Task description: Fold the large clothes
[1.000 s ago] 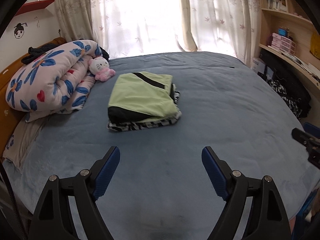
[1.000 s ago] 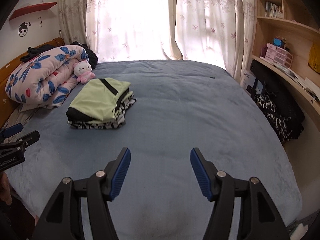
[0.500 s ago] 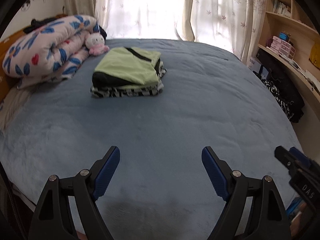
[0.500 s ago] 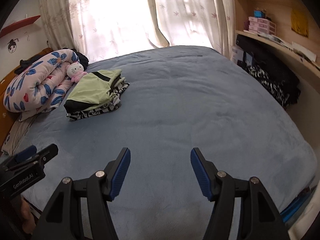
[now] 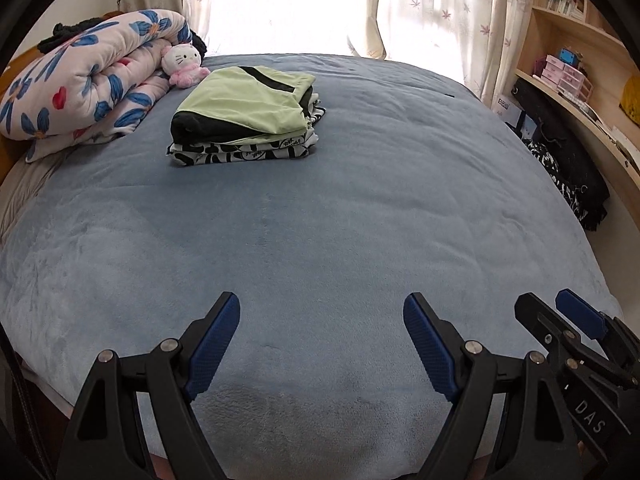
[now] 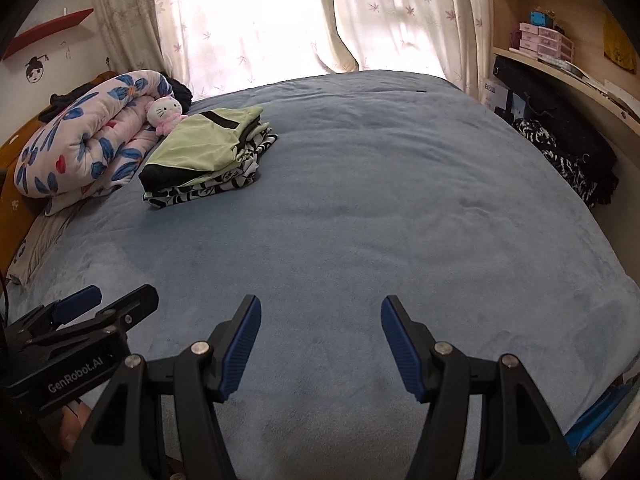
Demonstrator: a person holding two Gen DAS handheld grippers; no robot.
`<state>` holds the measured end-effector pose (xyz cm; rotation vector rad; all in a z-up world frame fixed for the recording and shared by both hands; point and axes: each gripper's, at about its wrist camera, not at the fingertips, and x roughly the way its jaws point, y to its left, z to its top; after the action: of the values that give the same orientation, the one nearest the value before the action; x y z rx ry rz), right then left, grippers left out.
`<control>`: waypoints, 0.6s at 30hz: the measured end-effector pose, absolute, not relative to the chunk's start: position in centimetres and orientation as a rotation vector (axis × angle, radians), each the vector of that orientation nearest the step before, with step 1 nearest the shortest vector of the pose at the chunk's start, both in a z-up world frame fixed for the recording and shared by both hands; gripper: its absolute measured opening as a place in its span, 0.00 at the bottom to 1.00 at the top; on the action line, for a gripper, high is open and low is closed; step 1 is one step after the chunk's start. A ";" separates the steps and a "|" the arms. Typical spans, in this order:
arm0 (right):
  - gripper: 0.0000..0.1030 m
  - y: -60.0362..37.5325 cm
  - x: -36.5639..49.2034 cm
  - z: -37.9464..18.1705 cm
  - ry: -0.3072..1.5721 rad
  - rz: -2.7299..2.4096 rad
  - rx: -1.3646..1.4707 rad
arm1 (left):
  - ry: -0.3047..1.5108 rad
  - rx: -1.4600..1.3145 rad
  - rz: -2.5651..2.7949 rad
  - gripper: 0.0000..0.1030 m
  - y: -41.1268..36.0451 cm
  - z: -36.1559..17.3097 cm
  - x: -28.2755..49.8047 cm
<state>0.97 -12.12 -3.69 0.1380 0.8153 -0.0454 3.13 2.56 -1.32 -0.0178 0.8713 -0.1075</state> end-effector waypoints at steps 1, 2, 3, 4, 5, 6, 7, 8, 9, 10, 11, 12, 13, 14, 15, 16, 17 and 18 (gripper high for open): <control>0.61 -12.1 1.0 -3.7 0.814 -0.043 0.137 | 0.870 -0.017 -0.107 0.80 2.5 -1.3 3.1; 0.61 -12.1 0.9 -3.7 0.813 -0.042 0.136 | 0.866 -0.017 -0.109 0.80 2.5 -1.3 3.0; 0.61 -12.0 0.9 -3.8 0.813 -0.043 0.134 | 0.866 -0.016 -0.112 0.80 2.5 -1.3 3.0; 0.61 -12.0 0.8 -3.8 0.813 -0.045 0.133 | 0.868 -0.014 -0.113 0.80 2.5 -1.4 3.0; 0.61 -12.0 0.8 -3.8 0.811 -0.048 0.132 | 0.869 -0.013 -0.116 0.80 2.4 -1.4 2.9; 0.61 -11.9 0.7 -3.8 0.810 -0.048 0.132 | 0.868 -0.010 -0.118 0.80 2.3 -1.5 2.7; 0.61 -11.9 0.6 -3.8 0.806 -0.049 0.133 | 0.868 -0.005 -0.118 0.80 2.3 -1.5 2.6; 0.61 -11.8 0.5 -3.7 0.802 -0.050 0.133 | 0.866 -0.001 -0.117 0.80 2.3 -1.6 2.5; 0.61 -11.8 0.5 -3.7 0.801 -0.049 0.132 | 0.866 0.000 -0.122 0.80 2.2 -1.6 2.4; 0.61 -11.8 0.5 -3.7 0.802 -0.049 0.131 | 0.866 0.001 -0.126 0.80 2.3 -1.6 2.4; 0.61 -11.8 0.5 -3.7 0.802 -0.049 0.132 | 0.868 0.004 -0.128 0.80 2.2 -1.6 2.3; 0.61 -11.7 0.5 -3.8 0.805 -0.049 0.132 | 0.869 0.007 -0.130 0.80 2.3 -1.7 2.3; 0.61 -11.7 0.4 -3.8 0.807 -0.049 0.132 | 0.869 0.011 -0.128 0.80 2.3 -1.7 2.2; 0.61 -11.6 0.4 -3.9 0.808 -0.049 0.133 | 0.869 0.014 -0.126 0.80 2.3 -1.7 2.2; 0.61 -11.6 0.4 -3.9 0.808 -0.048 0.133 | 0.871 0.012 -0.125 0.80 2.4 -1.8 2.2; 0.61 -11.6 0.4 -3.9 0.808 -0.049 0.133 | 0.872 0.010 -0.126 0.80 2.4 -1.8 2.2; 0.61 -11.6 0.4 -3.9 0.806 -0.048 0.132 | 0.873 0.008 -0.126 0.80 2.5 -1.8 2.1; 0.61 -11.5 0.3 -4.0 0.803 -0.048 0.130 | 0.874 0.008 -0.126 0.80 2.5 -1.9 2.1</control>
<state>0.30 -11.47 -3.98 0.1302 0.8031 -0.0485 2.13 2.50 -1.86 0.0077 0.8742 -0.1260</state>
